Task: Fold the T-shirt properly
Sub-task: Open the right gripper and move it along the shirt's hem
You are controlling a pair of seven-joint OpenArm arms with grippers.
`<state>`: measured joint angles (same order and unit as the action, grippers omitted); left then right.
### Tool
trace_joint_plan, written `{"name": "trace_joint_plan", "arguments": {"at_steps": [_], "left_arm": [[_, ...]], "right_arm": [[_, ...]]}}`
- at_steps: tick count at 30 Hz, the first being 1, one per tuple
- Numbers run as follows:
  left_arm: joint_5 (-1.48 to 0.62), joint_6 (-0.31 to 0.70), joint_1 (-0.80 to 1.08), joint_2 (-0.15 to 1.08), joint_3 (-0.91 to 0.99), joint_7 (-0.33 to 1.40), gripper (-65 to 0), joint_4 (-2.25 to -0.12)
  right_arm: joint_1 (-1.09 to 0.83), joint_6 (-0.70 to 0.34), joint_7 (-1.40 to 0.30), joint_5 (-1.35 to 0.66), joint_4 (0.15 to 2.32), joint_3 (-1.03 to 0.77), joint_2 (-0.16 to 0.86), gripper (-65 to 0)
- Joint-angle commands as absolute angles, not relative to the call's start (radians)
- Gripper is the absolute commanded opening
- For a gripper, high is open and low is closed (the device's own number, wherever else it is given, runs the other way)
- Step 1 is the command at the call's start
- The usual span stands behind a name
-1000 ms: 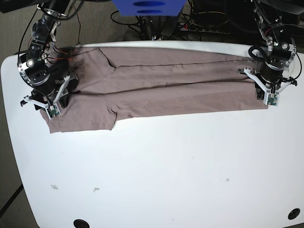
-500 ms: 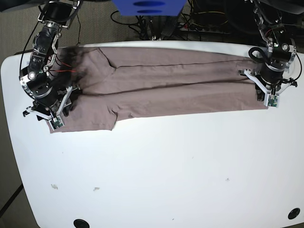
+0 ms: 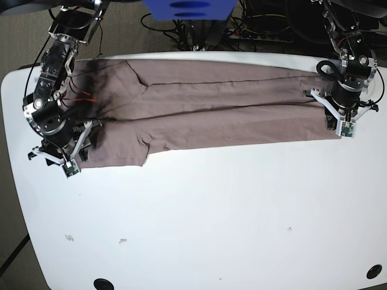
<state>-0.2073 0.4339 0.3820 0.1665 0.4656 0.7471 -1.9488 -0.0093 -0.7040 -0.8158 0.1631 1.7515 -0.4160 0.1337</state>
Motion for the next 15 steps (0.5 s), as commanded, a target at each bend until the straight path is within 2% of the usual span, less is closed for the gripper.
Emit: {"name": "trace_joint_plan", "arguments": {"at_steps": [1, 11, 15], "left_arm": [[-0.215, 0.427, 0.384, 0.177, 0.477, 0.728, -61.9, -1.965], [-0.212, 0.426, 0.393, 0.175, 0.475, 0.734, -61.7, -1.965], [-0.211, 0.427, 0.395, 0.175, 0.476, 0.735, -61.7, -1.963]], "right_arm": [[0.083, -0.698, -0.797, 0.156, 1.658, -0.412, 0.160, -40.3], [0.236, -0.698, -0.751, 0.162, 1.341, -0.411, 0.190, -39.5], [0.260, -0.698, -0.744, 0.161, 1.284, -0.411, 0.189, -39.7]]}}
